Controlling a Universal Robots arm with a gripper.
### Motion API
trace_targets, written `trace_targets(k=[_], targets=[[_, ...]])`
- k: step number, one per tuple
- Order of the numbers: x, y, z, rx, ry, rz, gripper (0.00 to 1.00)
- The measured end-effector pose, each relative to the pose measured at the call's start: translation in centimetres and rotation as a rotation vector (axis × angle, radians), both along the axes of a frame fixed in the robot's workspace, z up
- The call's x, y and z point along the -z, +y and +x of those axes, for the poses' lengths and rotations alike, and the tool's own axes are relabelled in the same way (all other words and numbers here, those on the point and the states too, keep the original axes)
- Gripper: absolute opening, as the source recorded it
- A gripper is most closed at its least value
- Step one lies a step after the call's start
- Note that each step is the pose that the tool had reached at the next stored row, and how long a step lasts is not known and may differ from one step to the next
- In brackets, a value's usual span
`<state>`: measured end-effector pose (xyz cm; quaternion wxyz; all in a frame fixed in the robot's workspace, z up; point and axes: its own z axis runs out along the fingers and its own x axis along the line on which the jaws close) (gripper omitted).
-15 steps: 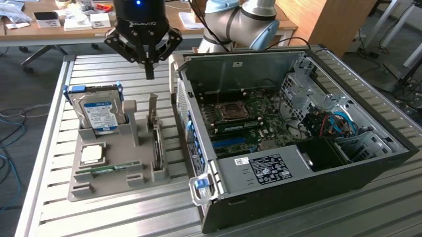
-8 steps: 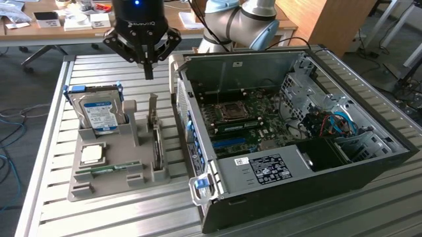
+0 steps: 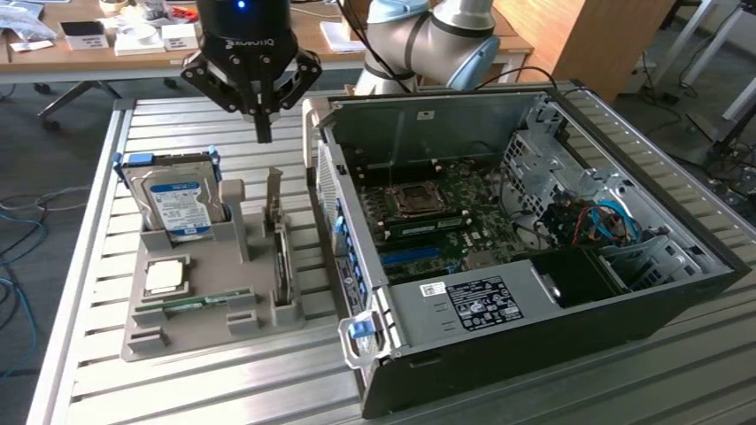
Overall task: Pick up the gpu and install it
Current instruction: 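Reach for the gpu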
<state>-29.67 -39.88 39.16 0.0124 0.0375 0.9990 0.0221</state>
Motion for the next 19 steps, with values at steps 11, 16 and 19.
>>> trace_targets(k=[11, 16, 19], targets=[[0.01, 0.00, -0.51, 0.000, -0.0001, 0.0000, 0.11], [0.01, 0.00, -0.65, 0.000, -0.0001, 0.0000, 0.11], [0.01, 0.00, -0.81, 0.000, -0.0001, 0.0000, 0.11]])
